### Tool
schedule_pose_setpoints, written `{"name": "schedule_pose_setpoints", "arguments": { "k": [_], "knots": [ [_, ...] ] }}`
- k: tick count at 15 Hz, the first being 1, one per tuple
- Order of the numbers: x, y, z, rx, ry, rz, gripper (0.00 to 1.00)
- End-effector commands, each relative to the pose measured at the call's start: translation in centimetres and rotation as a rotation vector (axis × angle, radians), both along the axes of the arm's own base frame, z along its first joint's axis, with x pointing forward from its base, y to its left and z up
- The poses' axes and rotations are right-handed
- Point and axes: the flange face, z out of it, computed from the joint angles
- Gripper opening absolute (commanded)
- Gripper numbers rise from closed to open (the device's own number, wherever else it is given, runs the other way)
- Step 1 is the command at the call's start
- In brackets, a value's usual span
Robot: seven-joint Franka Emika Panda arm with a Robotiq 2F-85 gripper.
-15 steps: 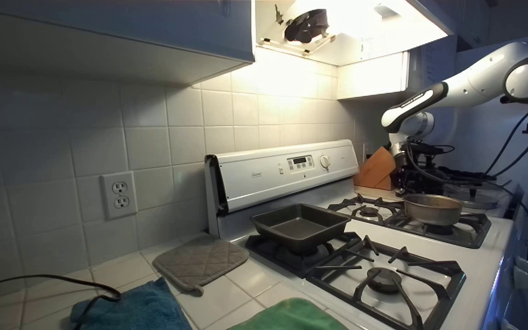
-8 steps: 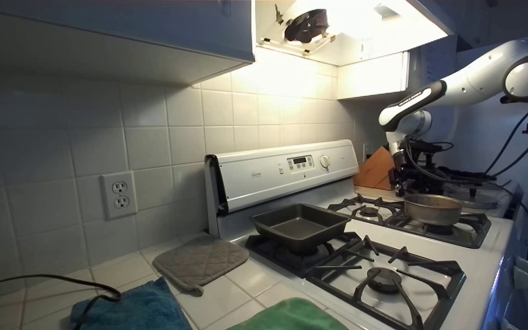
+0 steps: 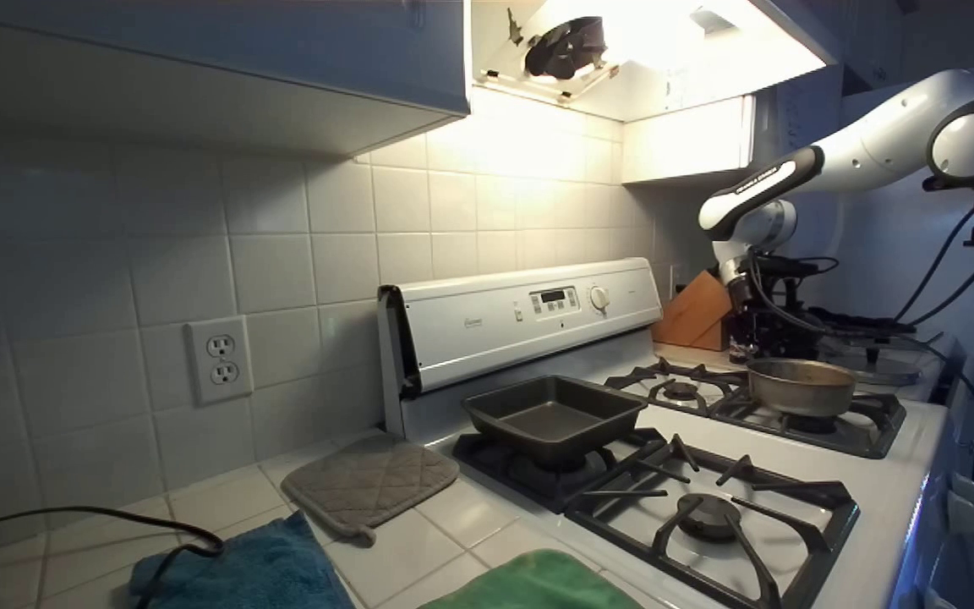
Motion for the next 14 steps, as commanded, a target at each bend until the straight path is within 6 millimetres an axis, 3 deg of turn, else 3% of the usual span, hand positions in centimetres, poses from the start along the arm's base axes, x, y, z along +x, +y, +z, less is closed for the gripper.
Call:
{"name": "schedule_pose_setpoints", "arguments": {
  "k": [1, 3, 5, 14],
  "knots": [
    [-0.5, 0.0, 0.7, -0.046, 0.035, 0.008, 0.08],
    [-0.5, -0.2, 0.9, -0.060, 0.037, 0.008, 0.02],
    [-0.6, -0.2, 1.1, -0.069, 0.040, 0.002, 0.06],
    [-1.3, -2.4, 1.3, -0.107, 0.048, -0.030, 0.06]
  ]
}}
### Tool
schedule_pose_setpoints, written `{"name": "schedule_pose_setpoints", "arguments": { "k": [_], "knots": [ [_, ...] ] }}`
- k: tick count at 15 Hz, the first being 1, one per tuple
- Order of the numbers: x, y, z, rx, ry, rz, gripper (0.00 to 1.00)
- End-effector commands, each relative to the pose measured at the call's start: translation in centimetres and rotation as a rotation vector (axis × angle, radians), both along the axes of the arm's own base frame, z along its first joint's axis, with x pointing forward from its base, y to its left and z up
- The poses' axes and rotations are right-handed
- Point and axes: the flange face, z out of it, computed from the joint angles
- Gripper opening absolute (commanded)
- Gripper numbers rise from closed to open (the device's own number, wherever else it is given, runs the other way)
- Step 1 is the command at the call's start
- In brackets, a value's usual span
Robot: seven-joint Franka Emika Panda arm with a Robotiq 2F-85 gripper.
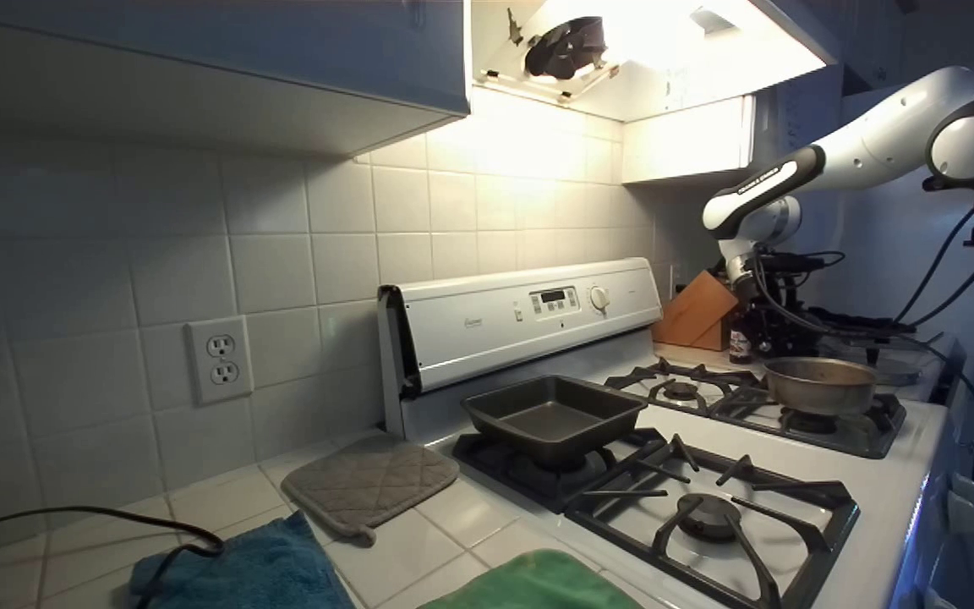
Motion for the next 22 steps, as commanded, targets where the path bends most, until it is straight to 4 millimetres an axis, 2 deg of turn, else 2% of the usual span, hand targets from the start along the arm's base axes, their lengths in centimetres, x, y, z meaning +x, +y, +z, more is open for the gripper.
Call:
{"name": "schedule_pose_setpoints", "arguments": {
  "k": [1, 4, 5, 6, 13, 15, 22],
  "knots": [
    [-0.7, -0.8, 0.6, -0.038, 0.022, -0.005, 0.06],
    [-0.8, -1.2, 0.9, -0.041, 0.014, -0.011, 0.06],
    [-0.8, -1.3, 1.0, -0.044, 0.011, -0.012, 0.35],
    [-0.8, -1.3, 1.1, -0.045, 0.008, -0.013, 0.48],
    [-0.9, -1.3, 2.6, -0.047, -0.018, -0.013, 0.97],
    [-0.9, -1.3, 3.6, -0.061, -0.043, -0.017, 1.00],
    [-1.0, -1.8, 6.8, -0.168, -0.179, -0.050, 1.00]
  ]
}}
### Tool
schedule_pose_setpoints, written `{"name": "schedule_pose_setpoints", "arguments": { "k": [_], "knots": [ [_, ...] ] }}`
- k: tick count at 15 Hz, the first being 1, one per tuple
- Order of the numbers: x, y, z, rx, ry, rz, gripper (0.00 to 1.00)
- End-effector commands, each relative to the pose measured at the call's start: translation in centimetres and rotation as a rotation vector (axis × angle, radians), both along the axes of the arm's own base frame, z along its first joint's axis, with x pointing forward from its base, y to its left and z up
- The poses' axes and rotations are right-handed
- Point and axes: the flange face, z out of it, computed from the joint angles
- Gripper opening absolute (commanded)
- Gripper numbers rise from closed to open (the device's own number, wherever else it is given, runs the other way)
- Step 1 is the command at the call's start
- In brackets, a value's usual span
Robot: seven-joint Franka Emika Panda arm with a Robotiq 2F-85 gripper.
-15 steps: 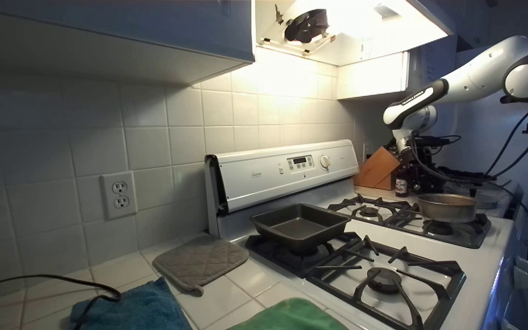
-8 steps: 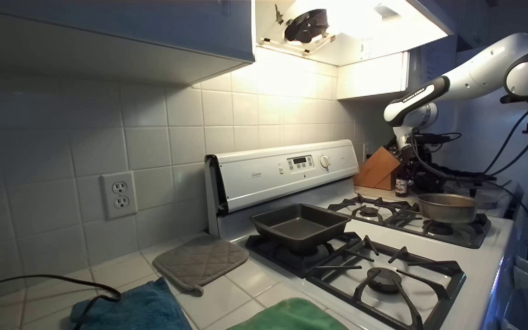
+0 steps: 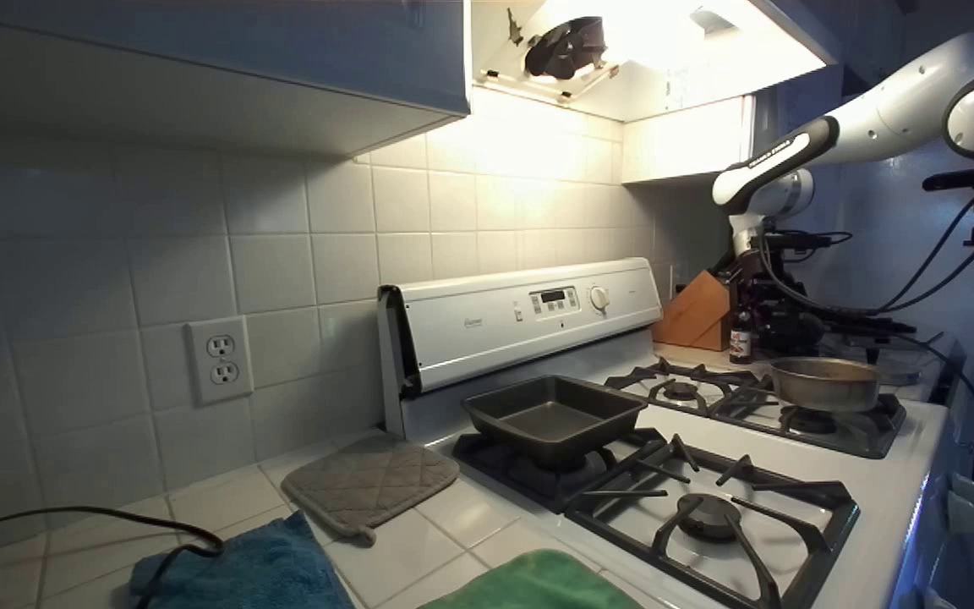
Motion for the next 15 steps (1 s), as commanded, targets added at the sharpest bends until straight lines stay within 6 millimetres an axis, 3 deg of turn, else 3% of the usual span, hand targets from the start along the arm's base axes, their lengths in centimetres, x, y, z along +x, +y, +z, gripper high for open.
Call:
{"name": "schedule_pose_setpoints", "arguments": {
  "k": [1, 11, 15],
  "knots": [
    [-1.3, 0.2, 1.5, -0.068, -0.058, -0.029, 1.00],
    [-6.7, -2.6, 3.1, -0.280, -0.161, -0.226, 1.00],
    [-8.5, -3.9, 2.6, -0.364, -0.180, -0.335, 1.00]
  ]
}}
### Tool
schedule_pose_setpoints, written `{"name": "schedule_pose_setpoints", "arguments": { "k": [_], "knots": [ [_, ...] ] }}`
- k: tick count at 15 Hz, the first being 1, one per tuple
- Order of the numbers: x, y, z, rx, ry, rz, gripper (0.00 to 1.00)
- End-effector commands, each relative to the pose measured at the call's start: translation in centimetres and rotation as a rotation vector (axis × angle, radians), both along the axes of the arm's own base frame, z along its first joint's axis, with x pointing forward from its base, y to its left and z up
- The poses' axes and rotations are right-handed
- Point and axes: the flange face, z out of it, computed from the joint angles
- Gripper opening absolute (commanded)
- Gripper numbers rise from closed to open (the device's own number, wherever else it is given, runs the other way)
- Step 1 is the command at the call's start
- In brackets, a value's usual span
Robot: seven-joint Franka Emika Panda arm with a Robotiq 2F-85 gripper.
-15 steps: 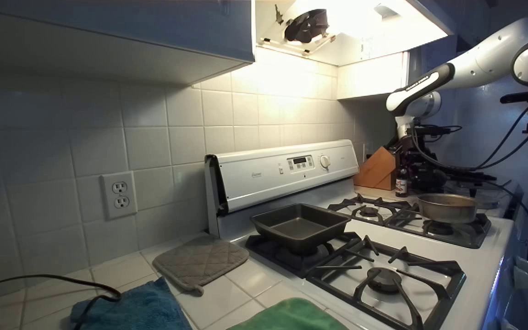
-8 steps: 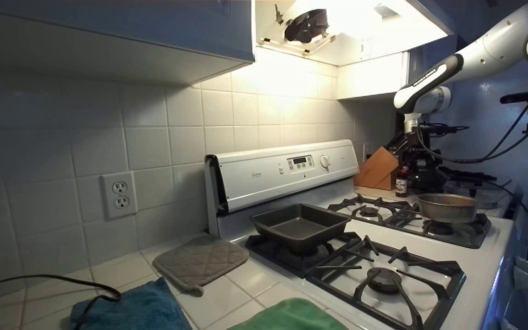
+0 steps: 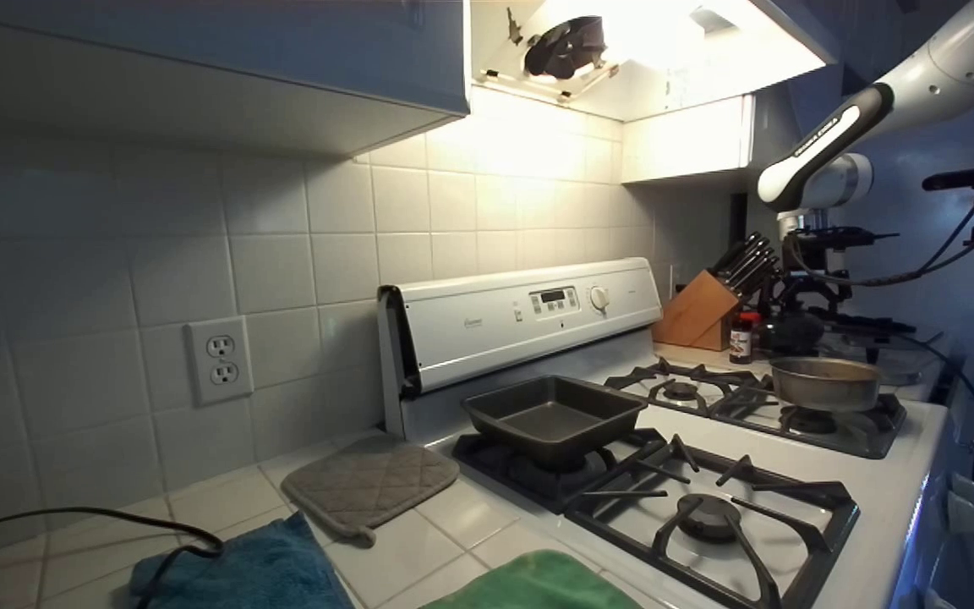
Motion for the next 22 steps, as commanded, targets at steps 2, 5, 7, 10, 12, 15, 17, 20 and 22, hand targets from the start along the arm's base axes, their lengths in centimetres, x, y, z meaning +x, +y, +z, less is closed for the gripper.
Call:
{"name": "schedule_pose_setpoints", "arguments": {
  "k": [2, 5, 7, 10, 12, 15, 17, 20, 22],
  "knots": [
    [-2.6, -0.7, -0.4, -0.074, -0.035, -0.128, 1.00],
    [-3.2, -1.7, -0.8, -0.083, -0.054, -0.184, 1.00],
    [-3.2, -2.4, -1.0, -0.089, -0.071, -0.206, 1.00],
    [-3.2, -3.2, -1.0, -0.103, -0.091, -0.220, 1.00],
    [-3.2, -3.7, -1.1, -0.115, -0.104, -0.222, 1.00],
    [-3.1, -4.4, -1.3, -0.129, -0.114, -0.222, 1.00],
    [-3.2, -4.9, -1.4, -0.134, -0.117, -0.217, 1.00],
    [-3.3, -5.9, -1.8, -0.144, -0.122, -0.223, 1.00],
    [-3.3, -6.5, -2.1, -0.154, -0.133, -0.221, 1.00]
  ]
}}
